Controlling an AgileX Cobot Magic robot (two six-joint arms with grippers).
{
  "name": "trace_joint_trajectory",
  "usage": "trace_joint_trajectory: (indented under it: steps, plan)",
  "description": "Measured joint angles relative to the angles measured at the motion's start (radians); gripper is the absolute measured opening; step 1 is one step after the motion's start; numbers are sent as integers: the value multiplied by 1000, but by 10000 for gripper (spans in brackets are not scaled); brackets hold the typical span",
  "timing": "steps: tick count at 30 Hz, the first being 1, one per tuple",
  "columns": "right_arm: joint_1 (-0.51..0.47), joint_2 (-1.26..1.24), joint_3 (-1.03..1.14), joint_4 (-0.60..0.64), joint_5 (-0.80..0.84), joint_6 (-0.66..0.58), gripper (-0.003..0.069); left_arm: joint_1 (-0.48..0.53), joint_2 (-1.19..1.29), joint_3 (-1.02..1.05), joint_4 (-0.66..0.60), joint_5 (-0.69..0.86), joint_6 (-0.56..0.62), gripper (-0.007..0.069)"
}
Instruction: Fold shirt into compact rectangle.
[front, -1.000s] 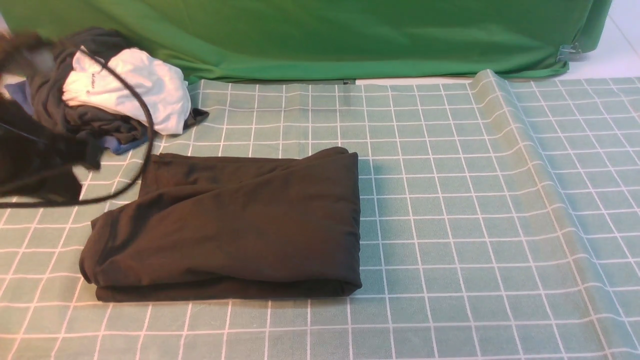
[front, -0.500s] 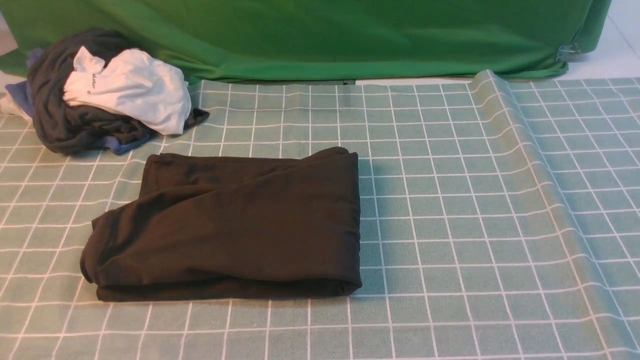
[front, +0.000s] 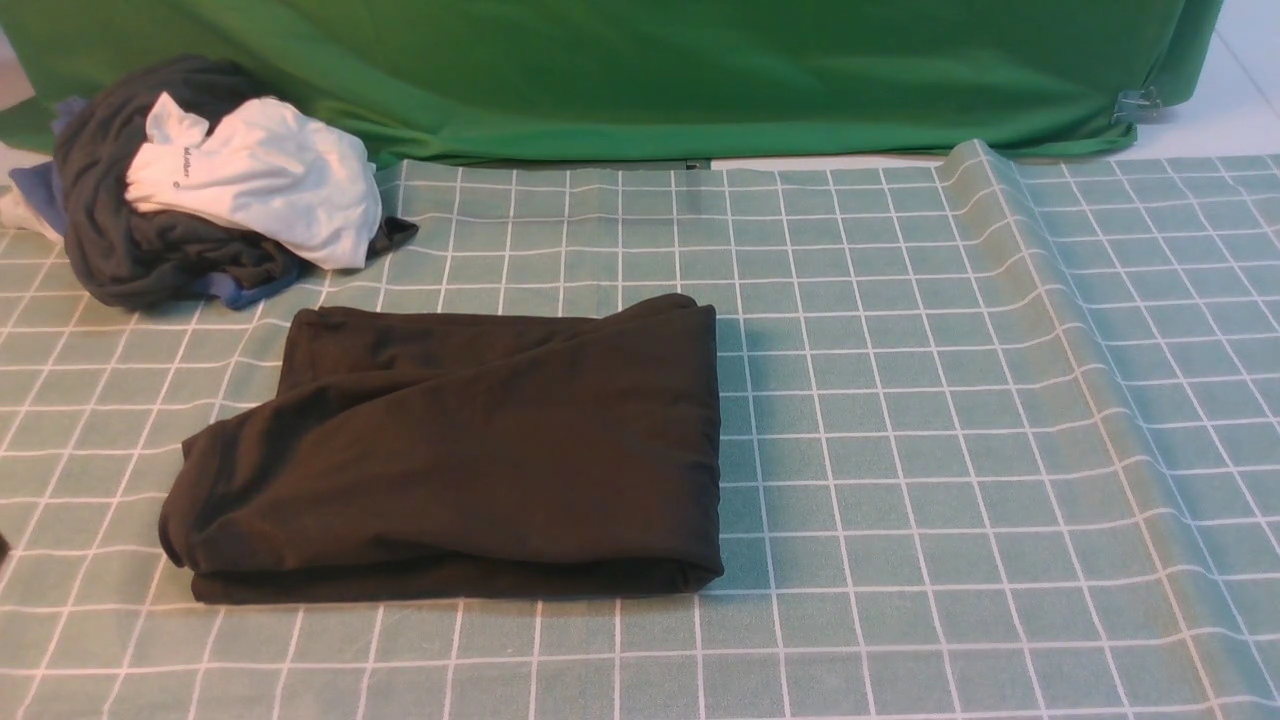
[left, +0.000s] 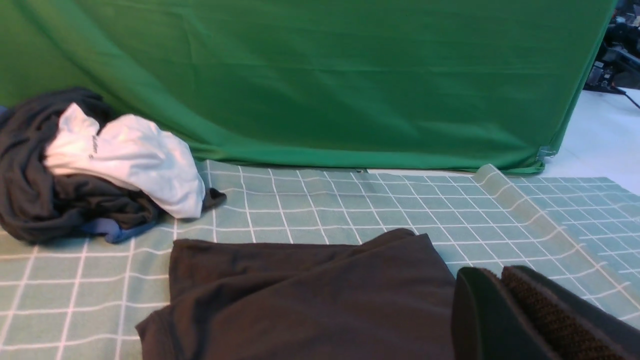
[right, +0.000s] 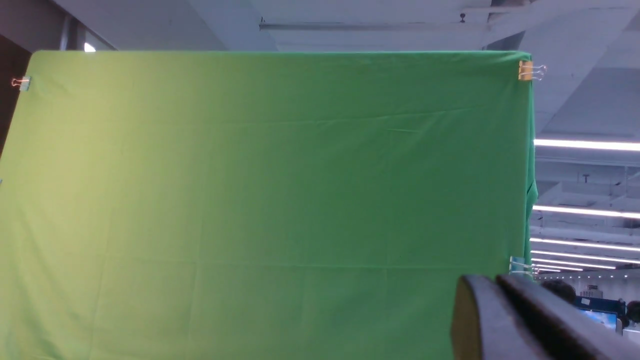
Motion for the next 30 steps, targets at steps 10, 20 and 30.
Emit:
trace_joint_trajectory:
  steps: [10, 20, 30]
  plan:
    - [0, -2, 0, 0, -2, 3, 79, 0, 9, 22, -9, -37, 1, 12]
    - [0, -2, 0, 0, -2, 5, 87, 0, 9, 22, -9, -37, 2, 12]
    - [0, -2, 0, 0, -2, 5, 114, 0, 9, 22, -9, -37, 11, 12]
